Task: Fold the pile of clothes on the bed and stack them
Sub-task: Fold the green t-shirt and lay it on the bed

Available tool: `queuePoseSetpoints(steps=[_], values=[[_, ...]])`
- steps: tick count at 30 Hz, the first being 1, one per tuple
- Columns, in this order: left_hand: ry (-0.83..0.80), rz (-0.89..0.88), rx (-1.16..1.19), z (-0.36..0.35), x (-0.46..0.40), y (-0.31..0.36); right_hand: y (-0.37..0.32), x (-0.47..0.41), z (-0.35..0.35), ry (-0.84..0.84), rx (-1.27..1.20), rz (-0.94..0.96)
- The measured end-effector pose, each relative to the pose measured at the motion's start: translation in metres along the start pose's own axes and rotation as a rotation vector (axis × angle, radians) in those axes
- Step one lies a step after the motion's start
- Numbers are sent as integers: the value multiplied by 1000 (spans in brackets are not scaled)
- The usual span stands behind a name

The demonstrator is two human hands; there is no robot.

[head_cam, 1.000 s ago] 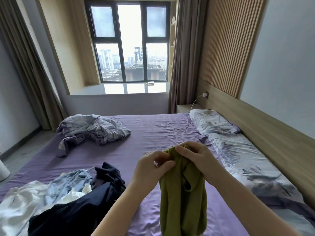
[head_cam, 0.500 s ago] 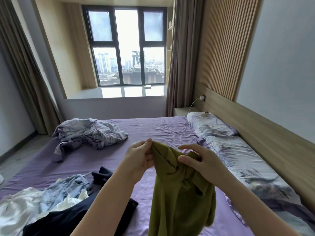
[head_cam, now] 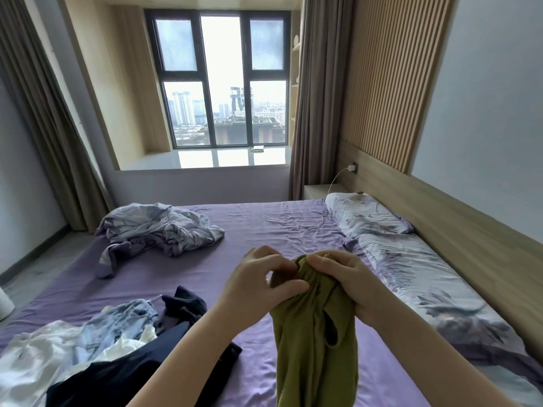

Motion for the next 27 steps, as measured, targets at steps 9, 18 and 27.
queuePoseSetpoints(steps=[9,18,27], values=[[82,109,-19,28,-25,7,-10,5,27,48,852,137],[101,381,365,-2,-40,9,-18,9,-7,7,647,248],[-54,257,454,-6,-9,-3,-7,8,10,158,-139,-49]])
Point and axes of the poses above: each hand's wrist, its own x-axis away from the middle knuckle, its own z-axis out of the back of the hand, y = z × x, the point moved 7 cm from there along -x, towards the middle knuckle, and after that the axes turned 6 degrees about z, right-handed, at the moved point
